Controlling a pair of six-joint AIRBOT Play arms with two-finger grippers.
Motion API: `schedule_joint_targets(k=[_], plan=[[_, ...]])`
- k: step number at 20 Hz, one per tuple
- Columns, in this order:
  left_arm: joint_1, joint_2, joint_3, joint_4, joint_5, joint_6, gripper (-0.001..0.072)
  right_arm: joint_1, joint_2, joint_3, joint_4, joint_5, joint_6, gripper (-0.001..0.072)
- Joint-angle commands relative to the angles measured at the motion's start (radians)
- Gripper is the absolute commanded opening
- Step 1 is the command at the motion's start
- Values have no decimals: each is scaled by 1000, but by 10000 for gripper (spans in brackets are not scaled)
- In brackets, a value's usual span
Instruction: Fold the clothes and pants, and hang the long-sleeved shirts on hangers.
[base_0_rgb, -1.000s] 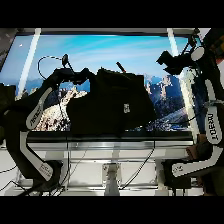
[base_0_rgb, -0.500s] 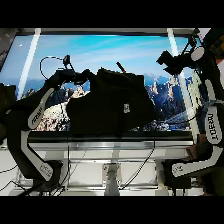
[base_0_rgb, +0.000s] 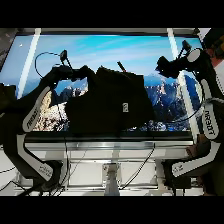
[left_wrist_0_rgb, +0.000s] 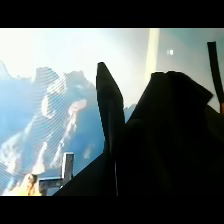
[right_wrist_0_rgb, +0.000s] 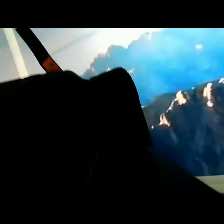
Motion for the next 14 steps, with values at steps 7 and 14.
schedule_joint_targets(k=[7, 14], plan=[[-16, 257, 0, 284, 164, 29, 7, 3, -271, 1, 501, 76, -329, 350], [-80, 252, 0, 284, 185, 29, 7, 48, -348, 1, 560, -95, -362, 350]])
